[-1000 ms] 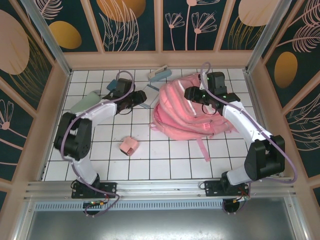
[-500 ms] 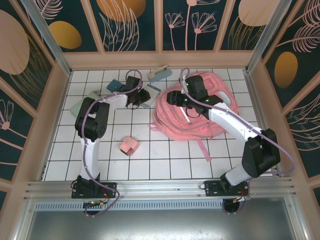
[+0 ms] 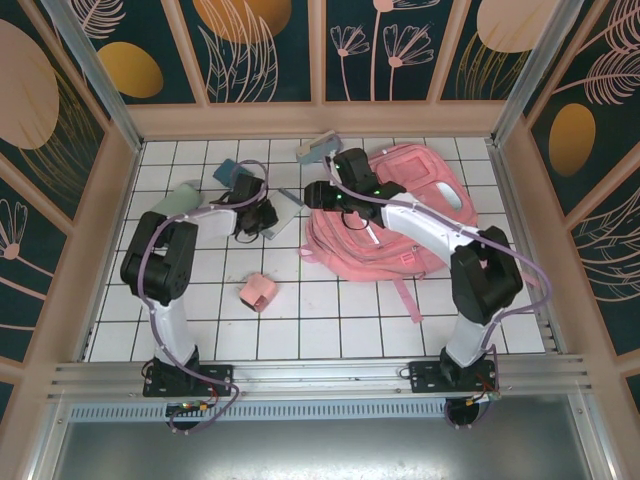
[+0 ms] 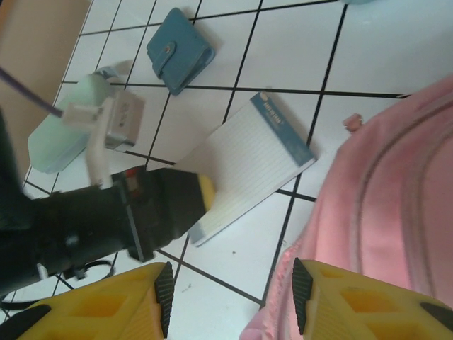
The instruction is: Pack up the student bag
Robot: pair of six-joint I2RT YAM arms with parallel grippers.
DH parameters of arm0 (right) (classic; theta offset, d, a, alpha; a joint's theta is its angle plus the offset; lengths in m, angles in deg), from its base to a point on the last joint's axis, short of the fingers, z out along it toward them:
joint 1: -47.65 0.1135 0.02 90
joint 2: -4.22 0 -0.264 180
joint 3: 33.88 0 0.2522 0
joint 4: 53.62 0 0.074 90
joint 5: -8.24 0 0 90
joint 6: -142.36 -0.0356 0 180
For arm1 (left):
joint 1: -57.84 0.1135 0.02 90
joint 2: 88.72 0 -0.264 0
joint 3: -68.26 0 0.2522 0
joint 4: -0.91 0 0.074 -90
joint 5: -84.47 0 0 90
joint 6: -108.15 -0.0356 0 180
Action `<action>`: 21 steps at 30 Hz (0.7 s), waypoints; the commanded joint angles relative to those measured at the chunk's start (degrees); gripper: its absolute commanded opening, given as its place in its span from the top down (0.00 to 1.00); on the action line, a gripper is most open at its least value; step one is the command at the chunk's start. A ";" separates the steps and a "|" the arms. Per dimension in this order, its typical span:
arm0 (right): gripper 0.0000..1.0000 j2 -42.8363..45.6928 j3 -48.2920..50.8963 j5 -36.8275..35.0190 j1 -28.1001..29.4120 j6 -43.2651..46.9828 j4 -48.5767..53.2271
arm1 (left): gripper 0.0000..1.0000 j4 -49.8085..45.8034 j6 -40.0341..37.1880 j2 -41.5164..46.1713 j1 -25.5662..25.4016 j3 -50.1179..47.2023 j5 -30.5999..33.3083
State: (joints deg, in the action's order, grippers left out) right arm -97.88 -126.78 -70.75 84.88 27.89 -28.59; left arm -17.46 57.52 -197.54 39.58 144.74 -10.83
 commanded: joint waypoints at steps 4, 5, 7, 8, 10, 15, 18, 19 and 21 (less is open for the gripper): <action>0.50 -5.81 -5.34 1.74 2.94 -0.42 -1.43 | 0.75 -10.25 -5.65 7.10 3.14 -5.27 6.18; 0.51 -6.62 -5.98 1.87 3.29 -0.30 -1.50 | 0.72 -10.38 -6.19 8.54 3.14 -5.46 5.56; 0.51 -9.00 -7.75 2.09 3.92 0.10 -1.34 | 0.64 -10.73 -6.03 11.78 3.16 -5.74 4.45; 0.51 -10.00 -8.70 2.18 4.15 0.25 -1.17 | 0.61 -10.94 -5.73 13.40 3.14 -5.91 4.10; 0.51 -12.60 -10.91 2.05 4.64 0.64 -0.72 | 0.57 -11.43 -4.45 15.68 3.16 -6.32 4.15; 0.51 -18.41 -15.95 1.14 5.38 0.83 0.19 | 0.62 -11.92 -2.25 18.69 3.55 -9.11 7.63; 0.51 -21.92 -19.23 0.15 5.61 0.48 0.94 | 0.64 -11.26 -1.76 18.56 5.40 -11.10 8.02; 0.51 -22.89 -20.09 -0.37 5.65 0.33 1.25 | 0.64 -10.87 -1.90 18.26 6.03 -11.54 7.54; 0.51 -25.10 -21.99 -1.14 5.74 0.44 1.64 | 0.63 -9.85 -2.47 17.29 6.95 -12.33 7.05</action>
State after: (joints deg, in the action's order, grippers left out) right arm -120.53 -145.33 -70.23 90.02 27.98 -28.57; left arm -26.92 54.81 -178.98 45.00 133.68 -4.78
